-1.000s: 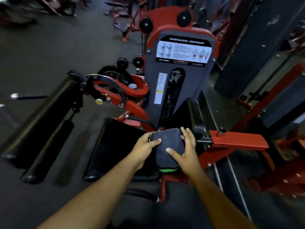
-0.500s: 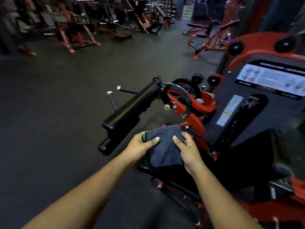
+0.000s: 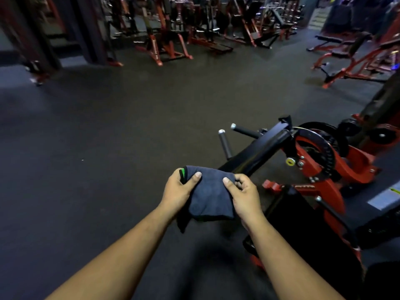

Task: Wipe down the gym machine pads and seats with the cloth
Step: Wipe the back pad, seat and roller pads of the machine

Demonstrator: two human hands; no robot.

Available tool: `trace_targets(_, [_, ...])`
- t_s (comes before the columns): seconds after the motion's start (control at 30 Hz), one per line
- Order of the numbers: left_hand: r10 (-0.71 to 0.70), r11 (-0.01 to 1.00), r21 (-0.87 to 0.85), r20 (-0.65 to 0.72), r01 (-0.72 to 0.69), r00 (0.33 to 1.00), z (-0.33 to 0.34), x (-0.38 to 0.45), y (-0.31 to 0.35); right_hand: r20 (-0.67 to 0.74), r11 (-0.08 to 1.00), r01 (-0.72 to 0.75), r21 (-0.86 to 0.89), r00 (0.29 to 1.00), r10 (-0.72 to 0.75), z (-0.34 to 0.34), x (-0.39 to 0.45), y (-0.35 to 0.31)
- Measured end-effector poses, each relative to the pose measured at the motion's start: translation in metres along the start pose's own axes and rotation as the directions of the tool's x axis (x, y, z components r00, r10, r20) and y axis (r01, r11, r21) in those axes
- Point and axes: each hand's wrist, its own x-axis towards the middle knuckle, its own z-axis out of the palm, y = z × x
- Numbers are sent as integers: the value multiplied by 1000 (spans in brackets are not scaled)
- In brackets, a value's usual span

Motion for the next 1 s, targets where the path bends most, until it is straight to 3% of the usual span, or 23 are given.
trace_targets(0.1, [54,990,131,-49,-47,997,-41,26,-4,168,957,-181,225,975,145,41,19,-13])
trace_targets(0.23, [97,952,303,-168,-42,981,-87,54,-20,360,903,-344,258,902,240,87,54,-31])
trace_targets(0.3, [-39,970,227,-213,88,976,-98,57,-23,417,897,-363,252,877,237,107,68,-36])
trace_targets(0.4, [-412,911,-16,-39,412,910,-103,58,-17,501,885,-393,250,834,229,144,95,-42])
trace_targets(0.43, [-475,878,-63,0,474,880,-105,61,-16,527,889,-392,237,821,221,155,105,-43])
trace_targets(0.5, [-540,835,-157,-47,528,840,-116,74,-17,579,902,-387,193,787,214,178,124,-47])
trace_targets(0.7, [-469,743,-576,-86,340,879,-148,112,-6,731,889,-427,167,658,179,227,162,-57])
trace_targets(0.83, [-461,690,-662,-92,292,883,-195,140,-10,798,872,-463,160,581,162,281,186,-52])
trace_targets(0.9, [-444,703,-667,-143,245,884,-223,153,-15,775,888,-446,115,600,201,316,195,-47])
trace_targets(1.0, [-383,738,-660,-237,141,893,-278,176,-31,699,948,-315,47,689,195,381,204,-43])
